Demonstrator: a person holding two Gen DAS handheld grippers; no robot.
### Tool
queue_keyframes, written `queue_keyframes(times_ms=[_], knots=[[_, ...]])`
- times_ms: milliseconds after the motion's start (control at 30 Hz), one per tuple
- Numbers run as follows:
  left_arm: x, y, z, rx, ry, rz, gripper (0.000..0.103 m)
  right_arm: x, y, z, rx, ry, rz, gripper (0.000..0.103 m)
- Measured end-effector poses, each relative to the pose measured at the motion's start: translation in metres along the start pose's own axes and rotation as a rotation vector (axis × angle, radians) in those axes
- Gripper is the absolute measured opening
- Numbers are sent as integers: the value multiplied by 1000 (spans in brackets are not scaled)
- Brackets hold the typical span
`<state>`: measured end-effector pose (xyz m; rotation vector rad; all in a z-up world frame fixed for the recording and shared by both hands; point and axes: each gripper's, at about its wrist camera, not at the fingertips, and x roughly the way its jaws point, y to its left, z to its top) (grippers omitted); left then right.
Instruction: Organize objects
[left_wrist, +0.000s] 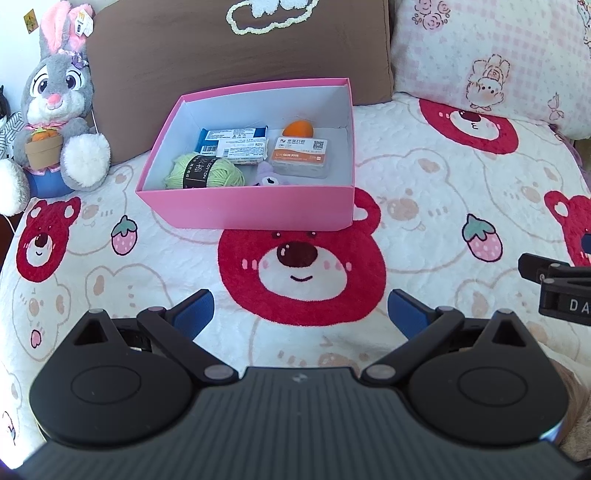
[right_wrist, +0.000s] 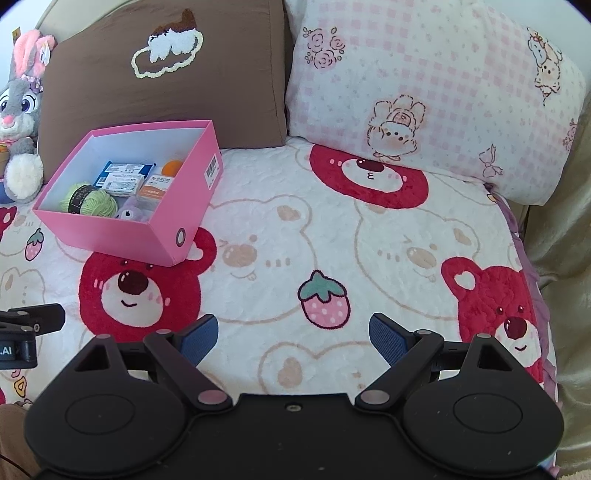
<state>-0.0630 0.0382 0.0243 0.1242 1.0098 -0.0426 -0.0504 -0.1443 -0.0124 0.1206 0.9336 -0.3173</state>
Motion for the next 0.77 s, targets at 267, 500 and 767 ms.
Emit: queue_keyframes(times_ms=[267, 500, 767], knots=[[3, -1, 1, -7, 17, 2, 102, -10, 4, -1, -21, -22, -3, 91], [7, -1, 1, 10, 36, 26, 102, -10, 2, -1, -14, -19, -4, 91], [8, -2, 2, 27, 41, 36, 102, -11, 3, -1, -14, -18, -4, 91]])
